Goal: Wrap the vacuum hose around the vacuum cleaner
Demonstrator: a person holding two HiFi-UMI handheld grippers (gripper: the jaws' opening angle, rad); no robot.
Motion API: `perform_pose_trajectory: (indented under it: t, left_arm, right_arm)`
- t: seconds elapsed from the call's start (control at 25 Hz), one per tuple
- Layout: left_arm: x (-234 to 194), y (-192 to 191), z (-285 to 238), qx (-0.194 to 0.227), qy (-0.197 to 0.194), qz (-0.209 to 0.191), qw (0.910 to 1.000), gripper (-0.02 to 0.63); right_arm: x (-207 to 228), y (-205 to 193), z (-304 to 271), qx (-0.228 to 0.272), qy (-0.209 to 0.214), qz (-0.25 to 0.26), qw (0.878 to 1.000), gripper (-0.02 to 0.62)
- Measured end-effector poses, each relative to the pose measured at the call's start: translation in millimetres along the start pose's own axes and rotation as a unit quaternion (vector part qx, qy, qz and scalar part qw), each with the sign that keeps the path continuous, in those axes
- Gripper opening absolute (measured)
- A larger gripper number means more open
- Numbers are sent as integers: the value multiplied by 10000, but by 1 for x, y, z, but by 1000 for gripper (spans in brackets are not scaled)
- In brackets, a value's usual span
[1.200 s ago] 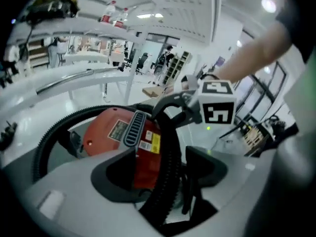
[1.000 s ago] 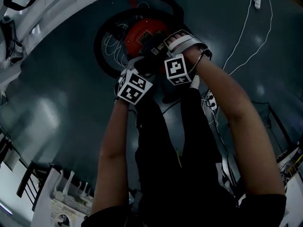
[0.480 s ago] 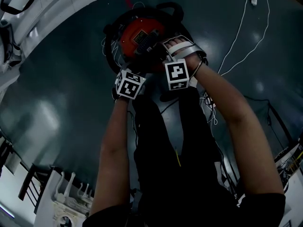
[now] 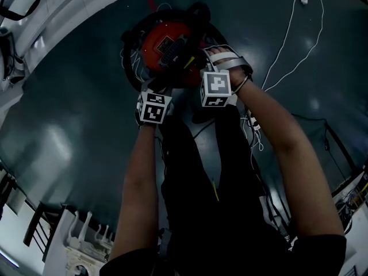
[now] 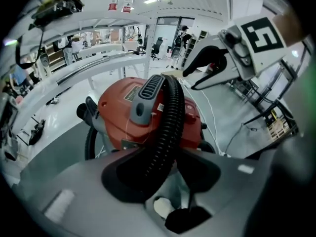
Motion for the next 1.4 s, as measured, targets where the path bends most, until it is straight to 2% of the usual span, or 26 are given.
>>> perform_pose_trajectory:
  t: [0.2,0.4,0.48,0.64,0.96,1.12,1.2,1.4]
  left_arm:
    - [11,-3,-3,-86,-55,-299,9995,199]
    - [14,-3,-4,-133,-51,-433,9990,199]
    - [18,-3,-3,-124,-72,-402,9991,201]
    - [23,-2,-2,13,-161,-116,9998,279]
    - [24,-3,14,135,-93,-117,9998,284]
    - [20,3,29,412,-32,141,9990,161]
    - [21,10,38,557,-30,231,9982,94]
    - [26,26,52,544,16,308,9980,11]
  right_arm:
    - [-17,-7,3,-37,122,-110,9999,140]
    - [-25,-5,4,-35,133,-161,9998,140]
    - [-26,-5,5,-47,109,-204,9997,138]
    - [-27,-6,7,-88,112,-408,9991,132]
    - [-34,-4,16,-146,46,-643,9978,90]
    - [-31,0,25,-128,-156,-869,9960,-3]
    - [-29,2,31,-138,-214,-995,9947,-4]
    - [-28,6,43,-113,-332,-1352,9902,-5]
Point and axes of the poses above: the fingertips, and each gripper's own axes: z backward along the fingers, x to its right, y out of its top, the point moved 8 cm from there along z, backward along the fingers, and after that the axes turned 6 degrees about x, right-handed, at the moved point
